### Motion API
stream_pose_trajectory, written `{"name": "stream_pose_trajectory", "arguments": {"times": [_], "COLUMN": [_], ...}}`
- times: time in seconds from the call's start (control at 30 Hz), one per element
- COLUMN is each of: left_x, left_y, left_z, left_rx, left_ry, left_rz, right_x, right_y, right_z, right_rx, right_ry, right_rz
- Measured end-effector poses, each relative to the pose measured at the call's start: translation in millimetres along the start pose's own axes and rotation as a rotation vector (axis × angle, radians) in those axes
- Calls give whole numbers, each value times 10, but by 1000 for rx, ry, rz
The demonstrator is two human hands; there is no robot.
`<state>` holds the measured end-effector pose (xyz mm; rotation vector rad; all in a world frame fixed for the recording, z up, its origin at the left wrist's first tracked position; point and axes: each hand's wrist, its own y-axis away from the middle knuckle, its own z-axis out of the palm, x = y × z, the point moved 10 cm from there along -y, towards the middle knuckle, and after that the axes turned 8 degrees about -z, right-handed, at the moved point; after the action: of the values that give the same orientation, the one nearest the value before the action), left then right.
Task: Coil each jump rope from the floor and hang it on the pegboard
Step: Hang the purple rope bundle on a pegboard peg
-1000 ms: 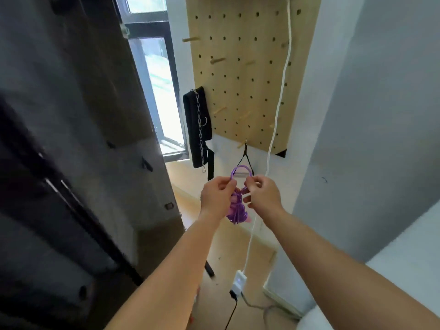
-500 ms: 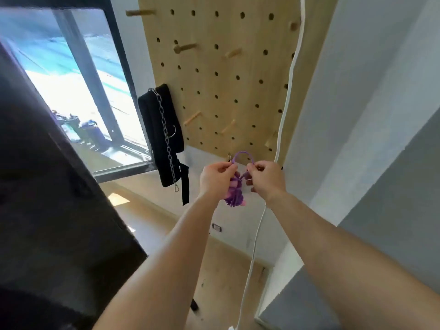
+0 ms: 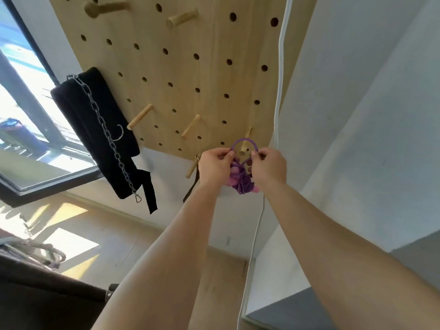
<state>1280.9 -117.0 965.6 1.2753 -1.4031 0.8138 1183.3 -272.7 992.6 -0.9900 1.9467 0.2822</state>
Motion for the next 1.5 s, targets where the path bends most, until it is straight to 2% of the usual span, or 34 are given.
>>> {"name": "stream_pose_trajectory", "arguments": {"times": [0.17, 0.43, 0.63, 0.87, 1.1, 1.27, 1.5], "left_x": [-73, 29, 72, 37, -89, -341, -700], "left_y": [-293, -439, -76, 1015, 2531, 3641, 5037], "left_z": [152, 359, -127, -696, -1010, -984, -973], "left_rx": [-90, -197, -92, -40, 32, 45, 11], "left_ry": [56, -183, -417, -747, -926, -1094, -1173], "left_rz": [-69, 11, 28, 36, 31, 17, -53], "right_x": [99, 5, -175, -607, -652, -451, -196], "right_y": [-244, -369, 106, 1115, 2176, 3075, 4109], "right_z": [82, 139, 196, 157, -417, -939, -1588], "right_rx": [-49, -165, -341, -510, -508, -520, -590], "right_ry": [31, 265, 284, 429, 755, 827, 767], "right_rz": [26, -45, -190, -406, -535, -543, -473]}}
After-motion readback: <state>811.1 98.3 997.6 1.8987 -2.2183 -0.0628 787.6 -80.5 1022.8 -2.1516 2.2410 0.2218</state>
